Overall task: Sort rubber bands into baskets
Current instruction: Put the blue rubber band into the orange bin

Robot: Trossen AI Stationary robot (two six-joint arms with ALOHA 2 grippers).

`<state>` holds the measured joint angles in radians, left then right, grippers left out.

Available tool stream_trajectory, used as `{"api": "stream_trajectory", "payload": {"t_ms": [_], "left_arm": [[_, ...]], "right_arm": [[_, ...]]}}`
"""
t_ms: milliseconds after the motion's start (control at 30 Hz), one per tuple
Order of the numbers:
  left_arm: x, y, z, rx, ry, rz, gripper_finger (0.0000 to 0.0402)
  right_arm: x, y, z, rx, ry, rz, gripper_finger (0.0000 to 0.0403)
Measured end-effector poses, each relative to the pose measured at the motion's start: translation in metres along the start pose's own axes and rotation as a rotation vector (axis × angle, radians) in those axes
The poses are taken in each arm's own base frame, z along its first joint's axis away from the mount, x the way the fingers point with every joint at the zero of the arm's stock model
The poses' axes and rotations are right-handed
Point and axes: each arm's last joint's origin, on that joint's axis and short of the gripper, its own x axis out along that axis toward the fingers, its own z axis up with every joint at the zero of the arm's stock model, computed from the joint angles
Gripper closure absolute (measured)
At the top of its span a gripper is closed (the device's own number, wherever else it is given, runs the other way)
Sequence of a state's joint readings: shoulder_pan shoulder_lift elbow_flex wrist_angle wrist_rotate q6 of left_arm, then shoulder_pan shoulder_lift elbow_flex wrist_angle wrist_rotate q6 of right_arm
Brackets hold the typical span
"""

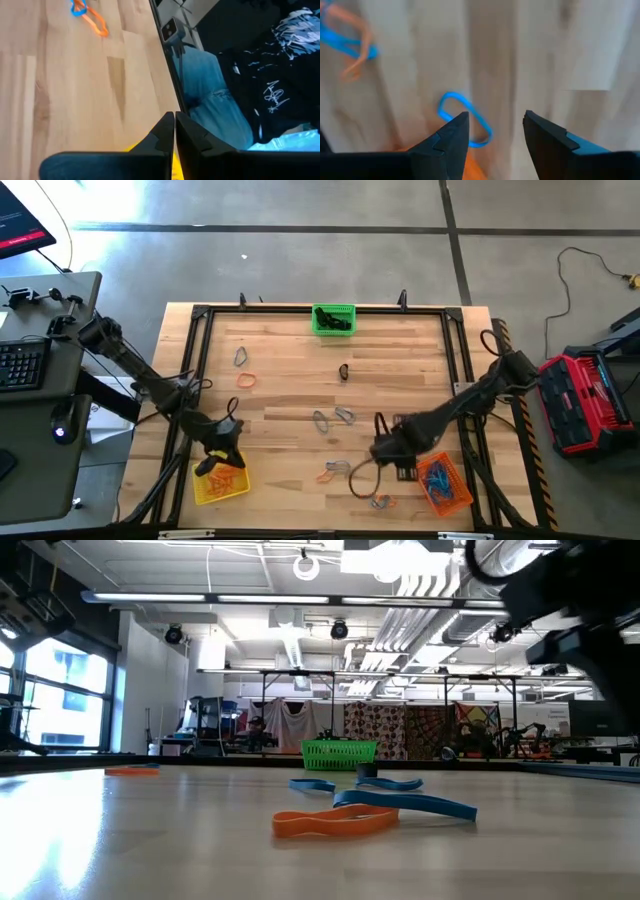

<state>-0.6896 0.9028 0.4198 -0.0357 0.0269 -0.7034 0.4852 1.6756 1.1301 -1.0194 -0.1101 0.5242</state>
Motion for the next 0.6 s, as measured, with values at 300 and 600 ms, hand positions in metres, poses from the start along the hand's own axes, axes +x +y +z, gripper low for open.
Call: {"api": "stream_trajectory", "payload": {"t_ms": [300, 600], "left_arm": [[-0.001, 0.008, 0.008, 0.019, -0.004, -0.006, 0.0392], [-0.001, 0.011, 0.009, 0.011, -0.007, -0.003, 0.0392]], "right_arm": [[0.014, 0.027, -0.003, -0.090, -0.041, 0.012, 0.0227], [0.036, 0.032, 0.002, -0.151, 0.056, 0.059, 0.0227]]}}
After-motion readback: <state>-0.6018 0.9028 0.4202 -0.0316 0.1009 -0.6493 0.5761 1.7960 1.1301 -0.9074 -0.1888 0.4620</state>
